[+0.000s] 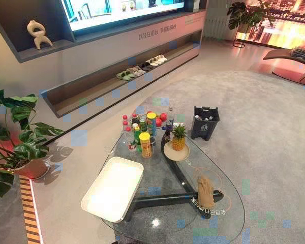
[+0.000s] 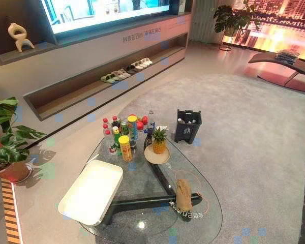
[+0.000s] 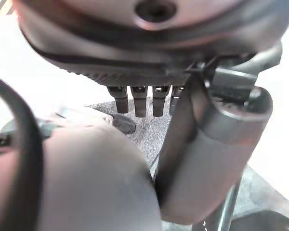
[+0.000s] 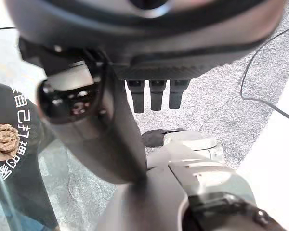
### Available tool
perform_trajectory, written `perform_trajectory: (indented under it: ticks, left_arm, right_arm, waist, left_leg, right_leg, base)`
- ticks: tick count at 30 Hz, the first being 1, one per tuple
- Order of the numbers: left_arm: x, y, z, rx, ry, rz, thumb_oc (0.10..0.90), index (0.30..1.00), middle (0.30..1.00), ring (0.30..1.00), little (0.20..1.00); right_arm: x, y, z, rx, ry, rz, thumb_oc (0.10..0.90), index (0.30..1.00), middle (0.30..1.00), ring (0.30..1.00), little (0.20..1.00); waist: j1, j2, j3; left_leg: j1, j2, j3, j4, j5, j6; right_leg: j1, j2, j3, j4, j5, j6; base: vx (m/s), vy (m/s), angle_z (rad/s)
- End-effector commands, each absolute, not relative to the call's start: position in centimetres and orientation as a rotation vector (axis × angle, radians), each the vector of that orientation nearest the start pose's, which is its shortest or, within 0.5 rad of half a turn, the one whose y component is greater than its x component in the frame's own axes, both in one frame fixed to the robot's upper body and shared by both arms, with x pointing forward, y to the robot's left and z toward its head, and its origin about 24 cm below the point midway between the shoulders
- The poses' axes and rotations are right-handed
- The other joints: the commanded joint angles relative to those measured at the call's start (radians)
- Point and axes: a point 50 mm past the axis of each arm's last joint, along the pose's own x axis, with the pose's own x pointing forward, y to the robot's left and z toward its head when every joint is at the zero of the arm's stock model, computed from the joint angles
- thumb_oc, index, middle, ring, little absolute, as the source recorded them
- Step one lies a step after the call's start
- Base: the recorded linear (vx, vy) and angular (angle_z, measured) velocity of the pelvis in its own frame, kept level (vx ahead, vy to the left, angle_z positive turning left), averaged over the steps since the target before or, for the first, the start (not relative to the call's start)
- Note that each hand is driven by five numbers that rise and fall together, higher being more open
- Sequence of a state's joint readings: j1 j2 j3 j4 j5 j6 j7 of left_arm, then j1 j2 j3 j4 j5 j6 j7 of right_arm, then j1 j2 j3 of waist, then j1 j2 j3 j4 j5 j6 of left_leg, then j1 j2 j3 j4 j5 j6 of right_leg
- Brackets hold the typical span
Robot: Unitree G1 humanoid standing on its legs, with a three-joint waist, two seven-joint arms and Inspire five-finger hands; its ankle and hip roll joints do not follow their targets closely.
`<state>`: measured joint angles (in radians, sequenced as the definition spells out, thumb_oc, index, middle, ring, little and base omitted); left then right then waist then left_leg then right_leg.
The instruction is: Wipe the table with a cloth and put it in the basket.
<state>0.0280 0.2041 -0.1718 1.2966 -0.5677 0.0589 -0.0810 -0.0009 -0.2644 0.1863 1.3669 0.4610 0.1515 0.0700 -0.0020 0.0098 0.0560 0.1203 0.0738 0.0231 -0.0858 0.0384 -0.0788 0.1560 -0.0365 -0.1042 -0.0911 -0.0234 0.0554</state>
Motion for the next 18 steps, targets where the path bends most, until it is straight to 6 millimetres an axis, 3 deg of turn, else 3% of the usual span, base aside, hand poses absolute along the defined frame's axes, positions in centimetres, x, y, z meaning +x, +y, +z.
perform_trajectory:
  ticks: [1, 6, 18]
  left_arm:
    - [6.43, 20.33, -17.38, -0.315, 1.359, 0.254, 0.8, 0.9, 0.9, 0.9, 0.9]
    - [6.61, 20.27, -17.33, -0.375, 1.346, 0.259, 0.8, 0.9, 0.9, 0.9, 0.9]
    - [6.32, 20.16, -17.41, -0.339, 1.351, 0.258, 0.8, 0.9, 0.9, 0.9, 0.9]
  right_arm:
    - [5.09, -22.18, -17.22, 0.16, 1.494, -0.223, 0.8, 0.9, 0.9, 0.9, 0.9]
    - [5.23, -22.32, -17.17, 0.164, 1.493, -0.225, 0.8, 0.9, 0.9, 0.9, 0.9]
    - [5.17, -22.04, -17.25, 0.176, 1.479, -0.23, 0.8, 0.9, 0.9, 0.9, 0.9]
  waist:
    - [0.012, -0.018, 0.02]
    - [0.014, -0.018, 0.019]
    - [0.012, -0.019, 0.018]
  left_leg:
    - [0.006, -0.046, 0.024, -0.001, -0.063, 0.016]
    - [0.005, -0.046, 0.023, -0.001, -0.063, 0.016]
    - [0.003, -0.046, 0.023, -0.001, -0.063, 0.017]
  right_leg:
    - [-0.019, -0.046, -0.048, 0.011, 0.019, 0.05]
    - [-0.021, -0.046, -0.05, 0.012, 0.02, 0.05]
    - [-0.022, -0.046, -0.05, 0.011, 0.02, 0.049]
  base:
    - [0.02, 0.221, -0.14]
    - [0.0, 0.0, 0.0]
    - [0.0, 0.0, 0.0]
